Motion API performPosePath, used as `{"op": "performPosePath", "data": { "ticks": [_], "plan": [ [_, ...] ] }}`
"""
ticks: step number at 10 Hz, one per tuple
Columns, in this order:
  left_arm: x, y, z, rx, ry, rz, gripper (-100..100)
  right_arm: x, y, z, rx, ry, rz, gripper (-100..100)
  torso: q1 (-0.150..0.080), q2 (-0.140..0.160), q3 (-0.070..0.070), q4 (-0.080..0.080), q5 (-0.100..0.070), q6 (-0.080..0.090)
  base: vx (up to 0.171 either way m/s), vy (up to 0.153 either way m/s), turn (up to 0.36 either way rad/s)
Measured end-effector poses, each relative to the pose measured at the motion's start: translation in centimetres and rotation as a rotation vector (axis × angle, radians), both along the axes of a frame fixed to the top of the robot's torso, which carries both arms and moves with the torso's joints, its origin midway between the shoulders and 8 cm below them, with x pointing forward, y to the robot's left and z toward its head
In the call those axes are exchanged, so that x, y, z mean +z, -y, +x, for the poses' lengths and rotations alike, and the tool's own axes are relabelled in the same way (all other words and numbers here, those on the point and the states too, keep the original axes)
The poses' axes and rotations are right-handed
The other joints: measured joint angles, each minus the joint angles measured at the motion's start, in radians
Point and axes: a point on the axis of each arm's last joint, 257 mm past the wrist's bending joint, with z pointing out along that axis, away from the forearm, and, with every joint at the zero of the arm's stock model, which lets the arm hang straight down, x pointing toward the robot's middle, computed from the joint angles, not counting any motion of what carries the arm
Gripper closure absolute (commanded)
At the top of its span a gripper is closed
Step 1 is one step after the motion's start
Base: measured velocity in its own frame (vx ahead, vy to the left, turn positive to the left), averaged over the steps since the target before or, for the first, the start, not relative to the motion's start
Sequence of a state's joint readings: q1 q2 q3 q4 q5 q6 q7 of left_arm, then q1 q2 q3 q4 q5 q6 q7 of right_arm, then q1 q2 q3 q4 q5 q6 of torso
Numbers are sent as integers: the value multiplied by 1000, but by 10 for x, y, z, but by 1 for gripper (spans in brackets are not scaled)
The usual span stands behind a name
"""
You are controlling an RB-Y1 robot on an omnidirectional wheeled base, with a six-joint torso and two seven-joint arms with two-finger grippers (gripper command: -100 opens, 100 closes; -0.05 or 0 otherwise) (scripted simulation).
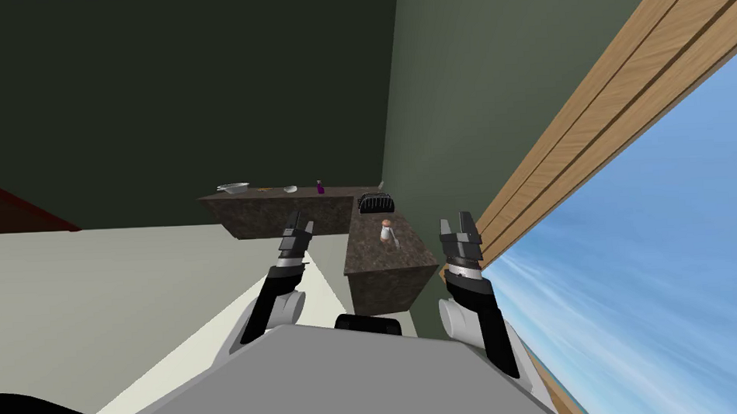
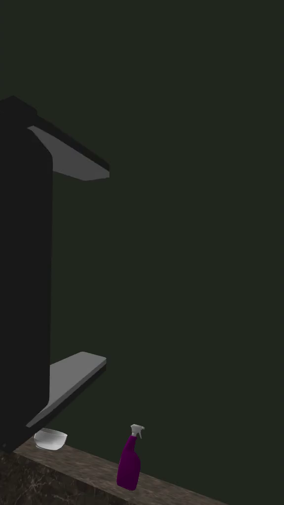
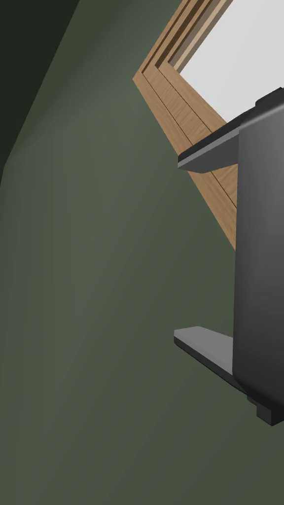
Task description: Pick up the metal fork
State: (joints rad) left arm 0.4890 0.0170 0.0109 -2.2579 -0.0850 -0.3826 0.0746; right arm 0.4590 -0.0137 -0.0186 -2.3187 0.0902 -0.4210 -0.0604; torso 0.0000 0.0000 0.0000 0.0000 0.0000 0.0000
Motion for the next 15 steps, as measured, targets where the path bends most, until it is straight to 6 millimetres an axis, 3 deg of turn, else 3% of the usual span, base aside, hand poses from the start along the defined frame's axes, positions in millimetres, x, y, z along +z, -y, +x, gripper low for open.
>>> {"op": "performPosePath", "data": {
  "ticks": [8, 15],
  "plan": [
    [0, 0, 0, 0, 0, 0, 0, -25, -15, 17, 53, -58, -209, -100, -1, 3, 2, 1, 0, 0, -50, -11, 74],
    [0, 0, 0, 0, 0, 0, 0, -61, -17, 32, 92, -135, -390, -100, 0, 3, 2, 1, 0, 0, -46, -2, 90]
  ]
}}
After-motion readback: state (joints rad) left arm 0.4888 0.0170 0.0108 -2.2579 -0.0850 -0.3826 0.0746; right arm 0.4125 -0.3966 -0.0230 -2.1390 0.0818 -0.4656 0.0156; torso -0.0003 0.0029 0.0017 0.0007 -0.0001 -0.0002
